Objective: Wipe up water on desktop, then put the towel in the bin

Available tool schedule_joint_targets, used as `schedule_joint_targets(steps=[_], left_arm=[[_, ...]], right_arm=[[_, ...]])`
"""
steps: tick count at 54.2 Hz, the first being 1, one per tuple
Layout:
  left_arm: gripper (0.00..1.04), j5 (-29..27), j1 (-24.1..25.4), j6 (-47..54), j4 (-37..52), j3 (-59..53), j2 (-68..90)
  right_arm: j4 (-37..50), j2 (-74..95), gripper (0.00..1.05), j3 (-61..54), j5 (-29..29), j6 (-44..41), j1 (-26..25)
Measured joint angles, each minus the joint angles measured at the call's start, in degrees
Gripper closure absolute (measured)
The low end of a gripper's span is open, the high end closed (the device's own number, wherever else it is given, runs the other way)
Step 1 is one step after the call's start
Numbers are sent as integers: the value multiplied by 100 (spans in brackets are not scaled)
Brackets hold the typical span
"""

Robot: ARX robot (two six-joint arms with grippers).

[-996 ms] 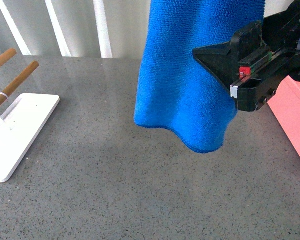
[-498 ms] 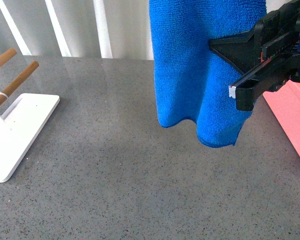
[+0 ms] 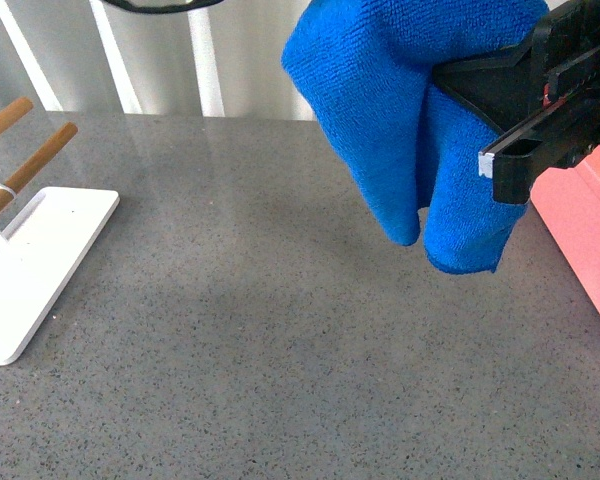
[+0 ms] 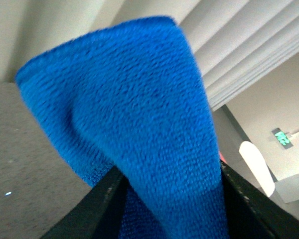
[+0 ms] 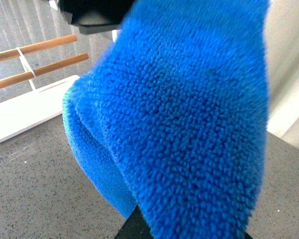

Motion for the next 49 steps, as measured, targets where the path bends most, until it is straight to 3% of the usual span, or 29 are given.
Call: schedule_joint_targets(steps=[16, 23, 29, 49], left_arm=[[5, 48, 1464, 352, -402, 343, 752], [7, 317, 2249, 787, -608, 160, 745], [7, 981, 2625, 1416, -890, -299, 409], [7, 2415, 3864, 3346, -2109, -1141, -710]], right_arm=[[-35, -116, 101, 59, 63, 96, -63], [-92, -219, 101, 59, 83, 120, -96], [-162, -273, 101, 59, 20, 96, -142], [-195, -273, 101, 57, 44, 2, -275]])
